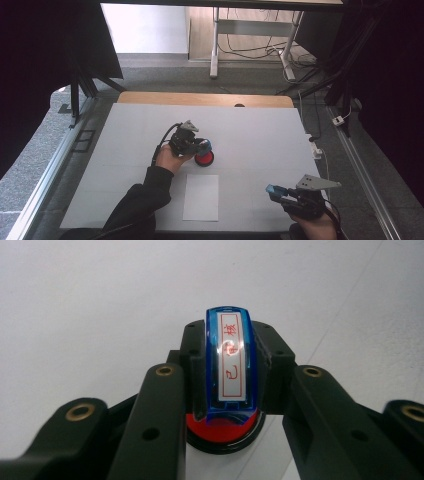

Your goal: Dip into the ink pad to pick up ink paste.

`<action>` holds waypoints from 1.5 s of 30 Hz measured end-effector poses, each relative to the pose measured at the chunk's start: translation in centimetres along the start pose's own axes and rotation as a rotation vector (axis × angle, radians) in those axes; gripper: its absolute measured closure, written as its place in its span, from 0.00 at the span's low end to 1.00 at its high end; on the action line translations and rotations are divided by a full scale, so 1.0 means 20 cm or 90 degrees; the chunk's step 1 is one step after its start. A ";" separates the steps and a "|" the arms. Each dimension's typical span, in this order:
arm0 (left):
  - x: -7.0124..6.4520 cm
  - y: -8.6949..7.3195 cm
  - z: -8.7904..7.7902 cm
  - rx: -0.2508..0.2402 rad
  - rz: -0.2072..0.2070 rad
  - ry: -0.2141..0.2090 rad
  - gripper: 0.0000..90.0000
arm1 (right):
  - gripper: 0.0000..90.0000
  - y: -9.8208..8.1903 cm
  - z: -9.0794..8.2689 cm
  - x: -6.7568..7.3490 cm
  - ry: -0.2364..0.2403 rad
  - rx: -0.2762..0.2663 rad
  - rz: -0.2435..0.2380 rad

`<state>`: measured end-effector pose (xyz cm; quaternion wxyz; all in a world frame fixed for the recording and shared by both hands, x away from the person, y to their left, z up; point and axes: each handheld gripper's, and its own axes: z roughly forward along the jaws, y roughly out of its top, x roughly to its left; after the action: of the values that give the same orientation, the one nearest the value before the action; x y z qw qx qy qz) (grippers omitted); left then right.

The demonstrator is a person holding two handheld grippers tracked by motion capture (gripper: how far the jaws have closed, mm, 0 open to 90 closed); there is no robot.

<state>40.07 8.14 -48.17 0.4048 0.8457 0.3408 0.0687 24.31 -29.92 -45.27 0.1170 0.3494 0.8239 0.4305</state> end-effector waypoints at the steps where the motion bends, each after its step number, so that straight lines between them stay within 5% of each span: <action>1: -0.01 0.01 0.00 0.003 0.007 0.001 0.78 | 0.76 0.00 0.00 0.00 0.000 0.000 0.000; 6: -0.03 0.00 0.00 0.016 0.026 0.007 0.78 | 0.76 0.00 0.00 0.00 0.000 0.001 0.000; 32: -0.05 -0.03 0.07 0.039 0.040 0.018 0.78 | 0.76 0.00 0.00 0.00 0.000 0.004 -0.001; 40: -0.11 -0.03 0.08 0.052 0.093 0.056 0.78 | 0.76 0.00 0.00 0.00 0.000 0.005 -0.002; 45: -0.11 -0.03 0.08 0.055 0.083 0.054 0.78 | 0.76 0.00 0.00 0.00 0.003 0.004 -0.001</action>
<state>38.74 5.98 -49.24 0.3480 0.8791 0.3044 0.1160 24.37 -29.86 -45.32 0.1143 0.3482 0.8257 0.4288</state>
